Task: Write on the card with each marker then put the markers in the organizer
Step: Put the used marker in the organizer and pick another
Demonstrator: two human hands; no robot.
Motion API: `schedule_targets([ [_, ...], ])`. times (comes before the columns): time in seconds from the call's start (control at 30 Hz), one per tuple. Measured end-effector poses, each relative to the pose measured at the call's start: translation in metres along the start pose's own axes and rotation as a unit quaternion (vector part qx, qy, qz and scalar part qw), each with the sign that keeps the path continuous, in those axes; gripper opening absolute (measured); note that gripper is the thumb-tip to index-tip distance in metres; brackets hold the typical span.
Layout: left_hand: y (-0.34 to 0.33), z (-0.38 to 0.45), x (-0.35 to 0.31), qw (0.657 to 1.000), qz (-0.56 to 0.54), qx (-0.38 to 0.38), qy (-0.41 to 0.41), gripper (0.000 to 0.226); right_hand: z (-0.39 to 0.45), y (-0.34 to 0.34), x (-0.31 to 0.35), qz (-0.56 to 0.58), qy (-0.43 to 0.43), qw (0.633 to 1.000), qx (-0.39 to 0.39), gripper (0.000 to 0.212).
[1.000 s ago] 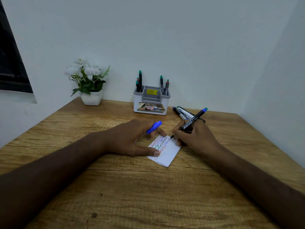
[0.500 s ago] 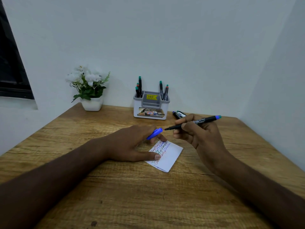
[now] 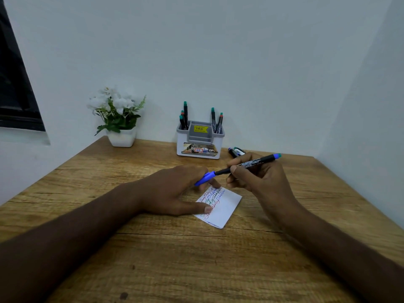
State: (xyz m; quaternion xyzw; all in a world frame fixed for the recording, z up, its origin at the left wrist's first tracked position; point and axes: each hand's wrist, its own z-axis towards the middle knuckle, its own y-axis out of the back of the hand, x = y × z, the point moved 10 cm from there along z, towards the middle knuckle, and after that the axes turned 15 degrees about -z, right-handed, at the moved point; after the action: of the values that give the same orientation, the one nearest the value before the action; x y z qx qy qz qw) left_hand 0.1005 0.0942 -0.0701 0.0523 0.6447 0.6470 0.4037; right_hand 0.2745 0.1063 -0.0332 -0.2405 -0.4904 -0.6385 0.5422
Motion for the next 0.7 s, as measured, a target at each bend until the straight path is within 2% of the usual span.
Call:
schedule_targets([
  [0.07,0.001,-0.001,-0.007,1.0,0.016,-0.002,-0.007,0.035,0.0,-0.004,-0.001,-0.071,-0.006,0.997,0.014,0.006],
  [0.13,0.002,-0.002,-0.013,1.0,0.024,-0.008,-0.014,0.038,-0.001,-0.008,-0.007,-0.145,-0.034,0.989,0.028,0.016],
  [0.27,0.002,-0.002,-0.016,0.999,0.019,-0.027,-0.009,0.041,-0.002,-0.016,-0.013,-0.178,-0.046,0.982,0.042,0.032],
  [0.43,-0.003,-0.001,-0.016,0.999,0.011,-0.045,-0.009,0.046,-0.004,-0.015,-0.023,-0.212,-0.066,0.975,0.012,0.078],
  [0.47,-0.005,-0.001,-0.015,0.999,0.008,-0.043,-0.009,0.045,-0.004,-0.016,-0.024,-0.209,-0.066,0.976,0.013,0.075],
  [0.6,-0.009,-0.002,-0.01,1.0,0.006,-0.029,0.004,0.046,-0.005,-0.019,-0.012,-0.189,-0.052,0.981,0.004,0.031],
  [0.7,-0.01,-0.002,-0.008,1.0,0.006,-0.023,0.013,0.045,-0.006,-0.021,-0.01,-0.172,-0.057,0.983,0.012,0.023],
])
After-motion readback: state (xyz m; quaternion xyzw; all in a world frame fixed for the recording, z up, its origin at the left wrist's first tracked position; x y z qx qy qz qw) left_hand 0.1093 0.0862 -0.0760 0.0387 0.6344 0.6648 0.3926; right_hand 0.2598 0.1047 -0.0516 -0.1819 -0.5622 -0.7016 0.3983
